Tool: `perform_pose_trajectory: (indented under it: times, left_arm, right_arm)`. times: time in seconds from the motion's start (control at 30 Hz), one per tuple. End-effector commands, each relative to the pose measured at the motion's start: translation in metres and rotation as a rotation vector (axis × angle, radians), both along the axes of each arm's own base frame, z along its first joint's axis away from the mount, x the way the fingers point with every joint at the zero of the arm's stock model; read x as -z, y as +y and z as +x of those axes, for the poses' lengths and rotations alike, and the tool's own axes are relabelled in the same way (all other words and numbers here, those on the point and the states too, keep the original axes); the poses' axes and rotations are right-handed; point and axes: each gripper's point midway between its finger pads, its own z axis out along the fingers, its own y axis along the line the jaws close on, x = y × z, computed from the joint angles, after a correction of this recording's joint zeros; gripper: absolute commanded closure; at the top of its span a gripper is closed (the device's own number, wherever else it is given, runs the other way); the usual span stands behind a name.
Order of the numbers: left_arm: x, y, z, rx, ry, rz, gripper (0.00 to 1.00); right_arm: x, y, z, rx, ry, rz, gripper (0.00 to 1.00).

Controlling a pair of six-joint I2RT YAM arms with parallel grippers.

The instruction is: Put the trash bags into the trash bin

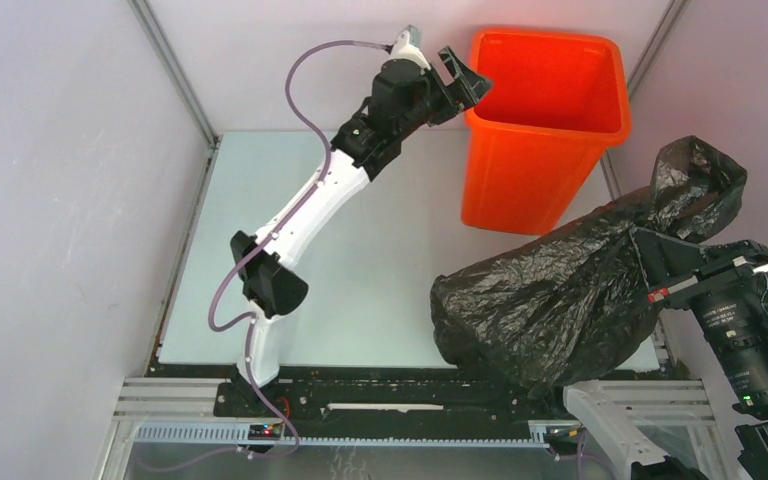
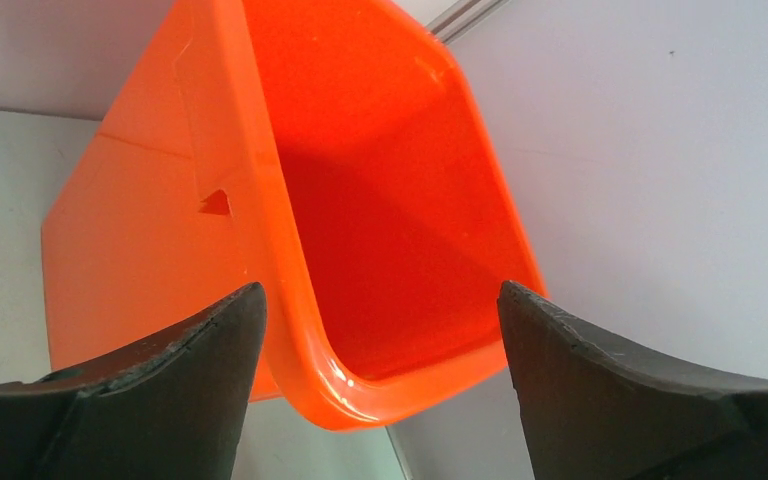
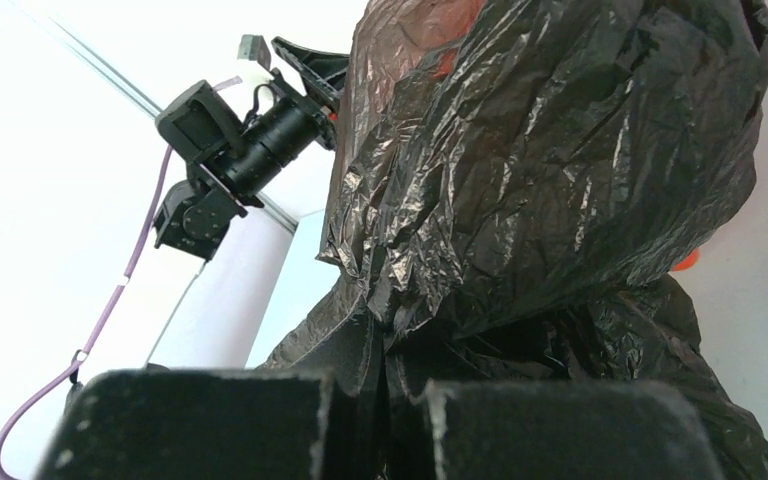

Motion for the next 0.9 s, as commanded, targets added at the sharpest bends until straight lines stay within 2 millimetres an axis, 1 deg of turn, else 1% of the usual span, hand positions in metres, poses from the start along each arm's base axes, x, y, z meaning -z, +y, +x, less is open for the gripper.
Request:
perform_pose_trajectory:
  times: [0.0,0.1,0.2,0.3,0.37,0.53,0.57,0.63,0.73,0.77,0.8,0.83,0.87]
  left_arm:
    - [-0.014,-0.003,0.009,-0.046,-0.047,-0.036,0.11]
    - [0.000,-0.007,0.014,-0.052,0.002,-0.056,0.16]
    - [0.006,-0.013,0.016,-0.042,0.039,-0.093,0.20]
    - [0.011,-0.014,0.017,-0.048,0.060,-0.103,0.23]
    - [0.011,-0.016,0.018,-0.042,0.059,-0.110,0.30]
    - [0.018,-0.017,0.018,-0.028,0.085,-0.117,0.58]
    - [0.019,-0.018,0.018,-0.022,0.090,-0.119,0.62]
    - [0.026,-0.020,0.017,-0.010,0.107,-0.115,0.64]
    - [0.034,-0.020,0.016,-0.010,0.129,-0.113,0.65]
    - [0.034,-0.020,0.017,-0.010,0.131,-0.116,0.67]
    - [0.035,-0.020,0.017,-0.008,0.132,-0.116,0.73]
    - [0.034,-0.018,0.018,-0.005,0.132,-0.118,0.86]
    - [0.034,-0.015,0.020,-0.009,0.135,-0.118,0.94]
  right_arm:
    - [-0.004,-0.006,0.001,0.024,-0.012,-0.008,1.00]
    - [-0.003,-0.006,0.001,0.022,-0.008,-0.001,1.00]
    - [-0.002,-0.007,-0.001,0.025,-0.003,0.006,1.00]
    - [-0.004,-0.008,-0.002,0.026,-0.008,0.017,1.00]
    - [-0.005,-0.008,-0.002,0.023,-0.009,0.020,1.00]
    - [-0.007,-0.004,-0.002,0.006,-0.011,0.036,1.00]
    - [-0.008,-0.004,-0.003,0.002,-0.011,0.037,1.00]
    - [-0.009,-0.003,-0.003,-0.001,-0.013,0.040,1.00]
    - [-0.010,-0.003,-0.003,-0.003,-0.017,0.042,1.00]
    - [-0.010,-0.003,-0.003,-0.005,-0.017,0.042,1.00]
    - [-0.011,-0.002,-0.003,-0.007,-0.017,0.045,1.00]
    - [-0.011,-0.001,-0.002,-0.011,-0.015,0.047,1.00]
    - [-0.011,-0.001,-0.003,-0.014,-0.014,0.049,1.00]
